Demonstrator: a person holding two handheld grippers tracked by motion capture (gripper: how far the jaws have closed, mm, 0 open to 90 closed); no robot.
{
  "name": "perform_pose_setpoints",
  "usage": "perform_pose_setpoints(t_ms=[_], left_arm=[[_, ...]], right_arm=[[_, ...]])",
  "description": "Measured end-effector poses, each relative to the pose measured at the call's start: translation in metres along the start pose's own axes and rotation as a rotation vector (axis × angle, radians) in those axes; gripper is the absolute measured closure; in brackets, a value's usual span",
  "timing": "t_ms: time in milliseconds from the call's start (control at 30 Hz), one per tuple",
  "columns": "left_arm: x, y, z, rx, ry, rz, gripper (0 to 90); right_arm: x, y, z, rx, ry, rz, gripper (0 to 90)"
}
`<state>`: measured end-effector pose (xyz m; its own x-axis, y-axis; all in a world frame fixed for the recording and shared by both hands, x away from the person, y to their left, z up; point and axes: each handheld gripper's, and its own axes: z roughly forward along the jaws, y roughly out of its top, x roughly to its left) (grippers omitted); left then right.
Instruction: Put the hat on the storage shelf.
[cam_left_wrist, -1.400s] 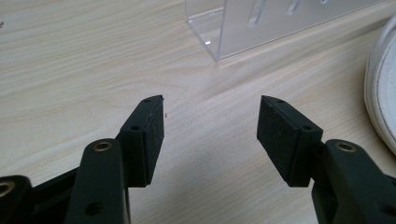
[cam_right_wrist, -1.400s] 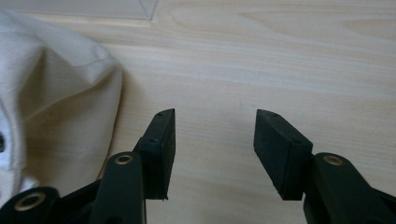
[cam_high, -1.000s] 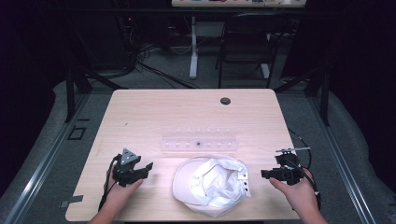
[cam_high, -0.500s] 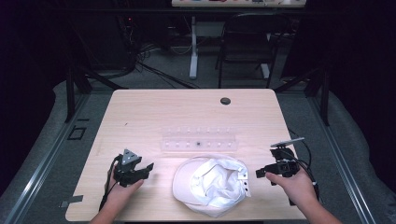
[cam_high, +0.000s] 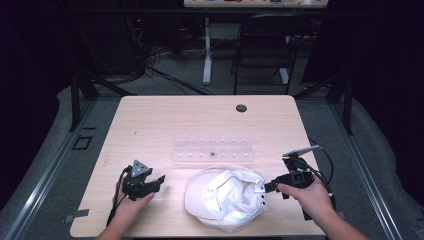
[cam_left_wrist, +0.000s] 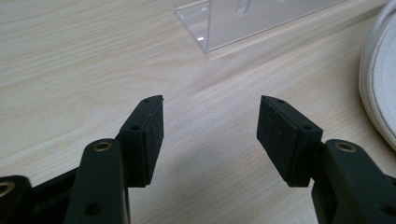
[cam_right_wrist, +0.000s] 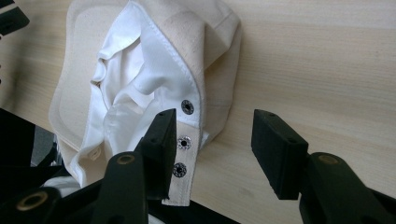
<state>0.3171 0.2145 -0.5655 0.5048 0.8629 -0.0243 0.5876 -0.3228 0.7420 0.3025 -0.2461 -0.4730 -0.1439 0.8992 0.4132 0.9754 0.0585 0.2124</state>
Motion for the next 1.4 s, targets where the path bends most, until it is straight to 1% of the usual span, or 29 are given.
perform_pose_setpoints(t_ms=[67, 133, 167, 200, 233, 267, 333, 367, 467, 500, 533, 567, 600, 633, 667, 767, 800, 833, 900, 1000, 1033, 1167, 1200, 1233, 1267, 1300, 1333, 1367, 1400], left_arm=[[0.000, 0.000, 0.000, 0.002, -0.001, -0.001, 41.6], [0.000, 0.000, 0.000, 0.002, -0.002, -0.001, 41.6], [0.000, 0.000, 0.000, 0.000, -0.001, 0.001, 41.6], [-0.001, 0.000, 0.001, 0.001, -0.003, 0.001, 41.6], [-0.001, 0.000, 0.001, 0.001, -0.003, 0.003, 41.6], [-0.001, 0.000, 0.001, 0.001, -0.004, 0.002, 41.6], [-0.001, 0.000, 0.001, 0.001, -0.006, 0.003, 41.7], [-0.001, 0.000, 0.001, 0.001, -0.006, 0.001, 41.7], [-0.002, 0.000, 0.001, 0.001, -0.009, 0.003, 41.7], [-0.002, 0.000, 0.001, 0.001, -0.010, 0.005, 41.7], [-0.002, 0.000, 0.001, 0.001, -0.010, 0.005, 41.7], [-0.002, 0.000, 0.001, 0.002, -0.011, 0.005, 41.7], [-0.002, 0.000, 0.001, 0.003, -0.011, 0.006, 41.7], [-0.002, 0.000, 0.002, 0.004, -0.011, 0.006, 41.7], [-0.002, 0.000, 0.002, 0.004, -0.011, 0.006, 41.7], [-0.002, 0.000, 0.002, 0.004, -0.011, 0.006, 41.7], [-0.002, 0.000, 0.002, 0.004, -0.011, 0.006, 41.7], [-0.002, 0.000, 0.002, 0.005, -0.012, 0.006, 41.7], [-0.002, 0.000, 0.002, 0.005, -0.012, 0.006, 41.7], [-0.002, 0.000, 0.002, 0.007, -0.011, 0.012, 41.7], [-0.002, 0.000, 0.002, 0.007, -0.011, 0.009, 41.7], [-0.002, 0.000, 0.002, 0.004, -0.011, 0.006, 41.7], [-0.002, 0.000, 0.002, 0.004, -0.011, 0.006, 41.7], [-0.002, 0.000, 0.002, 0.005, -0.010, 0.007, 41.7], [-0.002, 0.000, 0.002, 0.005, -0.011, 0.007, 41.7], [-0.002, 0.000, 0.002, 0.004, -0.010, 0.007, 41.6], [-0.002, 0.000, 0.002, 0.004, -0.010, 0.007, 41.7], [-0.002, 0.000, 0.002, 0.005, -0.011, 0.007, 41.7], [-0.002, 0.000, 0.002, 0.005, -0.010, 0.007, 41.7]], right_arm=[[0.001, -0.001, 0.002, 0.017, 0.014, -0.012, 49.9], [0.002, -0.001, 0.004, 0.012, 0.024, 0.001, 49.9], [0.002, -0.001, 0.004, 0.033, 0.016, -0.018, 49.8], [0.004, -0.003, 0.008, 0.009, 0.031, 0.010, 49.8], [0.004, -0.003, 0.009, 0.025, 0.041, -0.002, 49.8], [0.004, -0.003, 0.012, 0.037, 0.054, -0.001, 49.3], [0.005, -0.003, 0.013, 0.027, 0.058, 0.009, 49.3], [0.006, -0.003, 0.015, 0.046, 0.068, 0.005, 49.2], [0.007, -0.004, 0.019, 0.033, 0.071, 0.015, 48.9], [0.005, -0.003, 0.020, 0.073, 0.077, -0.005, 48.6], [0.005, -0.003, 0.020, 0.073, 0.077, -0.005, 48.6], [0.007, -0.005, 0.022, 0.048, 0.082, 0.024, 48.7], [0.005, -0.004, 0.022, 0.072, 0.086, 0.009, 48.8], [0.004, -0.005, 0.025, 0.057, 0.098, 0.026, 48.6], [0.004, -0.005, 0.026, 0.064, 0.104, 0.039, 48.6], [0.001, -0.005, 0.030, 0.077, 0.133, 0.050, 48.3], [0.001, -0.005, 0.030, 0.077, 0.133, 0.050, 48.3], [0.002, -0.006, 0.031, 0.067, 0.131, 0.069, 48.2], [0.002, -0.006, 0.036, 0.089, 0.145, 0.059, 48.2], [0.002, -0.006, 0.039, 0.103, 0.149, 0.061, 48.2], [0.003, -0.007, 0.043, 0.108, 0.159, 0.058, 48.1], [0.004, -0.007, 0.044, 0.105, 0.167, 0.073, 48.4], [0.003, -0.006, 0.042, 0.116, 0.172, 0.064, 48.6], [0.004, -0.006, 0.038, 0.100, 0.177, 0.072, 48.9], [0.004, -0.005, 0.035, 0.115, 0.180, 0.065, 49.0], [0.005, -0.005, 0.034, 0.094, 0.182, 0.080, 49.3], [0.005, -0.005, 0.034, 0.094, 0.182, 0.080, 49.3], [0.006, -0.004, 0.030, 0.074, 0.193, 0.083, 49.6], [0.007, -0.003, 0.027, 0.081, 0.200, 0.080, 49.8]])
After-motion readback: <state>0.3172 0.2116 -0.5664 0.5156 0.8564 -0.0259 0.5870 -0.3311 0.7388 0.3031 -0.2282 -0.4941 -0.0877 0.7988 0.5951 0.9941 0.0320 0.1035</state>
